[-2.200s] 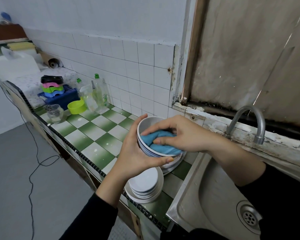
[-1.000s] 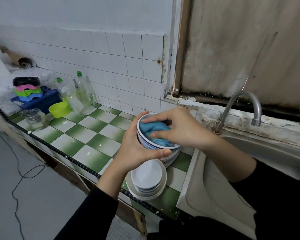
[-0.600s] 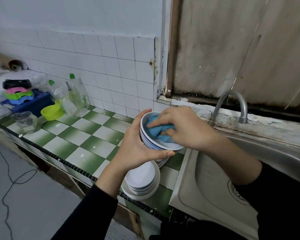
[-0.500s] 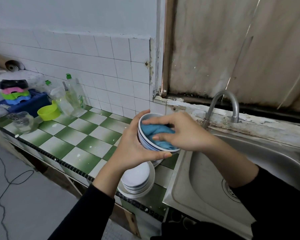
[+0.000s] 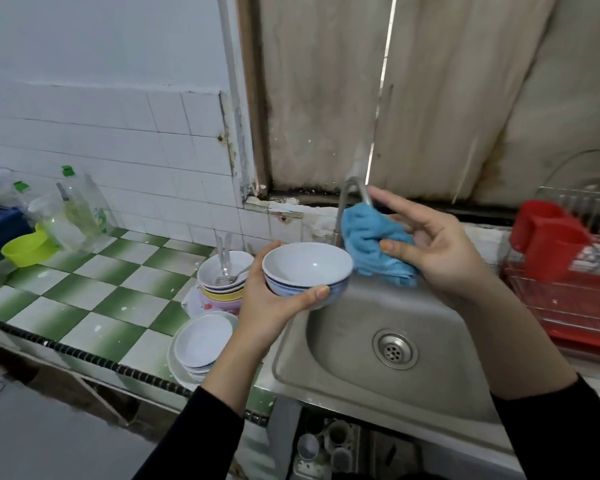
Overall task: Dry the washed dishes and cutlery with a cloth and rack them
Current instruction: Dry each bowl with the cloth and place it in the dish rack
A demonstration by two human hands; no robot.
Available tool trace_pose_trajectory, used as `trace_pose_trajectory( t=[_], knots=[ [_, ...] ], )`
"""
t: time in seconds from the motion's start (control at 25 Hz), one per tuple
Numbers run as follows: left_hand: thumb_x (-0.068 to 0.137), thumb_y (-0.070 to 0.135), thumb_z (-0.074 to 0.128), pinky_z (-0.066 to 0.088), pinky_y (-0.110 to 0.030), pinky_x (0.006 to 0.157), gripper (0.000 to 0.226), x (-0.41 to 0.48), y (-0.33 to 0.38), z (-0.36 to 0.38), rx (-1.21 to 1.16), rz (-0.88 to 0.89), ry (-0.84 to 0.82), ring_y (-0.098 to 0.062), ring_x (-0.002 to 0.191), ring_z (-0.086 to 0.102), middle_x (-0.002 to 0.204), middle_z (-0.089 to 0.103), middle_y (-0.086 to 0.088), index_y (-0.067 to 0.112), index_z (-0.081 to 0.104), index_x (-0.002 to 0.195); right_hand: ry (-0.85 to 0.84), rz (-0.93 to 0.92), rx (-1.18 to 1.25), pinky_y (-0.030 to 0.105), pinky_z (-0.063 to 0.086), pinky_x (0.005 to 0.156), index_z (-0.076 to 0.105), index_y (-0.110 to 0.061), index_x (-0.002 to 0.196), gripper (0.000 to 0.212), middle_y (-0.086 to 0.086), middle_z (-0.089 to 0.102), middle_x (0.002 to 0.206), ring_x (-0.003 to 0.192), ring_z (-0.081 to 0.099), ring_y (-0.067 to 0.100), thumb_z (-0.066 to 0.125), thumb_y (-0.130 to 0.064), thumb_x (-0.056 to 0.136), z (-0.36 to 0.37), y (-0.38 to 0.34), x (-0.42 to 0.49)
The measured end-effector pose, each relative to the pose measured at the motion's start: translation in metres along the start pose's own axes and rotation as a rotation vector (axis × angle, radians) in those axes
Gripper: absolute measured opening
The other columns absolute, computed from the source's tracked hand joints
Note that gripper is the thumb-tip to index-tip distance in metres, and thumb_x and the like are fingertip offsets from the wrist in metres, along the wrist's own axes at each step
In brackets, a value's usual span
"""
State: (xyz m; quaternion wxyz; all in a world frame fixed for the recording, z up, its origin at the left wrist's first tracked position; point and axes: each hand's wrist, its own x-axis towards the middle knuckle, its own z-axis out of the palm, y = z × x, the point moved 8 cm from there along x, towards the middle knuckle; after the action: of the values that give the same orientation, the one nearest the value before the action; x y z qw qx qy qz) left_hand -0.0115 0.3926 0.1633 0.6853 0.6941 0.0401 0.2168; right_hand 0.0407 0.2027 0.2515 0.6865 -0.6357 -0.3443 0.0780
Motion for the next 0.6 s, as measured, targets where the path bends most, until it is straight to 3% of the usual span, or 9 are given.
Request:
trace_pose_trajectory(
  t=[0.08,0.24,0.4,0.48,0.6],
  knots=[
    [0.034,0.047,0.083,0.05,-0.018,0.082,0.08,-0.006,-0.003,0.02,-0.077,-0.046,0.064,-0.006,0.1,0.062,0.11,0.062,0.006,0.03,0.051,0.105,0.119,0.019,0.031,0.025,0.053,0.088,0.061,-0.036,0.125,0.06,-0.002,0.071,0.112,0.106,0.065,0.014,0.06,0.005,0.081,-0.032,-0.001,-0.026],
    [0.026,0.06,0.091,0.052,-0.038,0.091,0.1,-0.029,0.0,0.083,-0.213,-0.138,0.048,-0.021,0.103,0.065,0.112,0.067,-0.007,0.02,0.058,0.111,0.228,0.163,-0.113,0.021,0.051,0.089,0.056,-0.042,0.125,0.07,-0.005,0.058,0.13,0.11,0.062,0.007,0.047,0.017,0.09,-0.069,0.009,-0.086],
    [0.049,0.036,0.092,0.054,-0.038,0.08,0.052,-0.068,0.013,0.16,-0.347,-0.255,-0.084,-0.018,0.082,0.069,0.085,0.073,0.0,0.019,0.067,0.091,0.257,0.164,-0.483,0.004,0.036,0.093,0.042,-0.054,0.132,0.072,-0.005,0.043,0.133,0.116,0.045,-0.008,0.064,-0.007,0.082,-0.086,0.001,-0.145],
    [0.052,0.044,0.089,0.055,-0.043,0.088,0.063,-0.089,0.015,0.194,-0.392,-0.358,-0.161,-0.019,0.087,0.071,0.092,0.075,-0.005,0.013,0.068,0.102,0.315,0.134,-0.601,0.004,0.031,0.099,0.034,-0.047,0.142,0.082,-0.009,0.037,0.137,0.125,0.037,-0.008,0.075,-0.034,0.072,-0.097,-0.006,-0.172],
    [0.049,0.054,0.083,0.059,-0.043,0.081,0.09,-0.117,0.011,0.237,-0.456,-0.476,-0.216,-0.025,0.099,0.07,0.108,0.072,-0.011,0.009,0.059,0.123,0.403,0.066,-0.728,0.014,0.028,0.111,0.03,-0.038,0.145,0.095,-0.013,0.035,0.146,0.137,0.03,-0.001,0.086,-0.033,0.069,-0.118,-0.015,-0.207]
  ],
)
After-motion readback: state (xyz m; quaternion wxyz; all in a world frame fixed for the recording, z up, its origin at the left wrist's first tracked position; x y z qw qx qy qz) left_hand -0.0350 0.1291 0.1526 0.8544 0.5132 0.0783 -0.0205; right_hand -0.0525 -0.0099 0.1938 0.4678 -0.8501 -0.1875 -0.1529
